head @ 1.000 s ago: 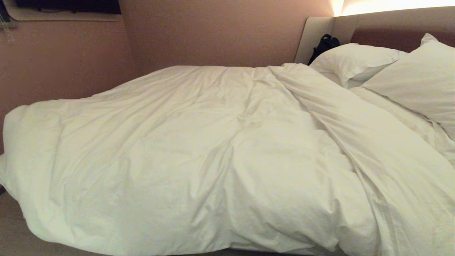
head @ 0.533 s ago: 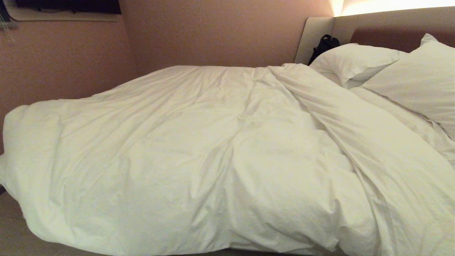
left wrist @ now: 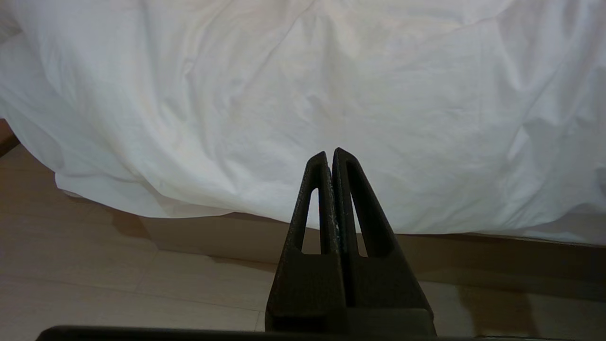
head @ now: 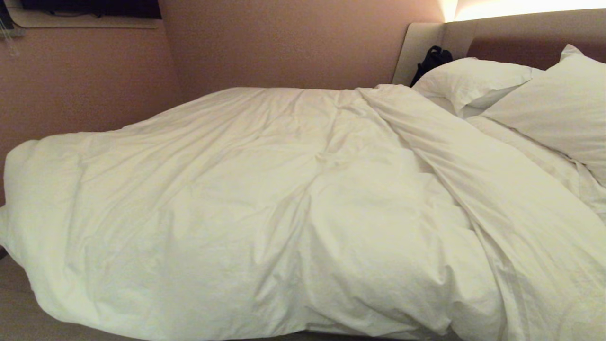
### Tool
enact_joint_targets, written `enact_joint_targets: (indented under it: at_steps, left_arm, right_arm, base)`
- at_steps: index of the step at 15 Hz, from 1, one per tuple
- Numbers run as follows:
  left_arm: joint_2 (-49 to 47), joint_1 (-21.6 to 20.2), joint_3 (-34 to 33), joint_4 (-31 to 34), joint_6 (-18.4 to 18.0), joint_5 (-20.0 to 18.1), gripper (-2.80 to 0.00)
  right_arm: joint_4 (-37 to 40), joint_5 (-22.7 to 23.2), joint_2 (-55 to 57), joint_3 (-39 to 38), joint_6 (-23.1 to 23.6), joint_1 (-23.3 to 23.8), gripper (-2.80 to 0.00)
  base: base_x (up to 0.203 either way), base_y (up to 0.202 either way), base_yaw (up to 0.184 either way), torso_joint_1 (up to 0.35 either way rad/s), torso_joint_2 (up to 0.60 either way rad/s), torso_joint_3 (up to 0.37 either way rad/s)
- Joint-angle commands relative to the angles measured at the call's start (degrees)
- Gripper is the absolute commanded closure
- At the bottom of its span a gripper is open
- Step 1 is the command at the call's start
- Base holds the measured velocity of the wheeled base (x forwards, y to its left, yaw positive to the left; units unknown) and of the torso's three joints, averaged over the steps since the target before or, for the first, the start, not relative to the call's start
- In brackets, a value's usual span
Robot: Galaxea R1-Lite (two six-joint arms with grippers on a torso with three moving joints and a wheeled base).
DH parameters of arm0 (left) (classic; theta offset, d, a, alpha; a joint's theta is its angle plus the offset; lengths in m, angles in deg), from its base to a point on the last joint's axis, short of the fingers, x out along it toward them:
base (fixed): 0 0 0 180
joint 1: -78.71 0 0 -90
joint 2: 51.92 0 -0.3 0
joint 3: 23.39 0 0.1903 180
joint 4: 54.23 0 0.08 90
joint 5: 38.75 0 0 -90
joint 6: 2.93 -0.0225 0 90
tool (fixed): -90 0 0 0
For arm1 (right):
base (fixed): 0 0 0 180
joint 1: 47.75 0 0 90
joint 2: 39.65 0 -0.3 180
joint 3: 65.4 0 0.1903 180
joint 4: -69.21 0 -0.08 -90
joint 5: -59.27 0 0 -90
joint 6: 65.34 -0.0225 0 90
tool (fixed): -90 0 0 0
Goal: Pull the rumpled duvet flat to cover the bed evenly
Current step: Flatten the corners of the folded blanket
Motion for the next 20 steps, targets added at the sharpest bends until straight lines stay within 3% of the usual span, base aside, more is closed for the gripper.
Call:
enact_joint_targets:
  at_steps: [1, 4, 9, 13, 15, 17, 20]
  left_arm:
    - [0.0, 0.0, 0.0, 0.0, 0.0, 0.0, 0.00]
    - [0.0, 0.0, 0.0, 0.0, 0.0, 0.0, 0.00]
    - [0.0, 0.0, 0.0, 0.0, 0.0, 0.0, 0.00]
    - [0.0, 0.0, 0.0, 0.0, 0.0, 0.0, 0.00]
    - [0.0, 0.0, 0.0, 0.0, 0.0, 0.0, 0.00]
    - [0.0, 0.0, 0.0, 0.0, 0.0, 0.0, 0.00]
    - [0.0, 0.0, 0.0, 0.0, 0.0, 0.0, 0.00]
  right_arm:
    - [-33.9, -7.3, -0.8, -4.7, -7.9, -5.2, 0.00]
    - [-40.6, -15.3, -0.8, -7.5, -24.0, -16.0, 0.00]
    - [-43.7, -36.3, 1.1, -9.8, -40.1, -34.7, 0.00]
    - [-47.1, -46.1, 4.1, -13.4, -47.9, -45.9, 0.00]
    - [-47.4, -50.0, 6.6, -13.7, -51.9, -49.2, 0.00]
    - [-47.5, -50.8, 7.4, -13.8, -53.5, -52.3, 0.00]
    - [-49.6, -58.9, 10.3, -15.6, -55.6, -56.1, 0.00]
  base:
    - [0.000, 0.000, 0.000, 0.000, 0.00, 0.000]
    - [0.000, 0.000, 0.000, 0.000, 0.00, 0.000]
    - [0.000, 0.000, 0.000, 0.000, 0.00, 0.000]
    - [0.000, 0.000, 0.000, 0.000, 0.00, 0.000]
    - [0.000, 0.000, 0.000, 0.000, 0.00, 0.000]
    - [0.000, 0.000, 0.000, 0.000, 0.00, 0.000]
    - [0.000, 0.000, 0.000, 0.000, 0.00, 0.000]
